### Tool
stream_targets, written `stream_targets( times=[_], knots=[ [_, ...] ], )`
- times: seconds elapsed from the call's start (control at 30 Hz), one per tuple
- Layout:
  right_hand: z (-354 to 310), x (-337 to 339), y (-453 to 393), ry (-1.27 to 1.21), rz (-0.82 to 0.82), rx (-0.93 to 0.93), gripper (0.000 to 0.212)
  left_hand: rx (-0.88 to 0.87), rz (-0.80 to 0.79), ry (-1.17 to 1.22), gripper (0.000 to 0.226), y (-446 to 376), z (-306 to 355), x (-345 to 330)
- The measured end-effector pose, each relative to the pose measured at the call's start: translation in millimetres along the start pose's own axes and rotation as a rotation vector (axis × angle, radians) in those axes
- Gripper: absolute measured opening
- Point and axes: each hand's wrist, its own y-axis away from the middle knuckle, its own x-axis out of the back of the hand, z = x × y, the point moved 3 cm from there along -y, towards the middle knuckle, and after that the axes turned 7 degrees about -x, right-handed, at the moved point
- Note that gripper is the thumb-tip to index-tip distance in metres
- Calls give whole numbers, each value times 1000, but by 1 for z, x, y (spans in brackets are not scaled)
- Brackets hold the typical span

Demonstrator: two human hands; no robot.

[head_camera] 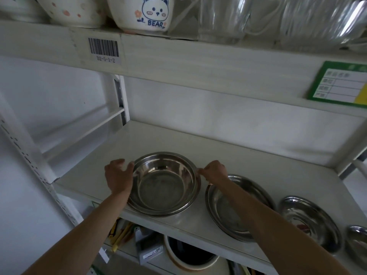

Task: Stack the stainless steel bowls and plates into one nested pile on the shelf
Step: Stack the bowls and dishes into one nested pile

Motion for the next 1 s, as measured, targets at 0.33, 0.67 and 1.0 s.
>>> stream_targets(
  times=[0.33, 0.67, 1.0],
  knots=[
    [74, 68, -9, -432, 104, -95, 32, 92, -526, 483, 8, 129, 98, -47],
    [186, 120, 15, -369, 237, -179, 22, 323, -684, 396, 17, 223, 77, -81],
    [198, 112, 34, -135, 179, -113, 19, 561, -616, 541, 13, 238, 75, -113]
  ],
)
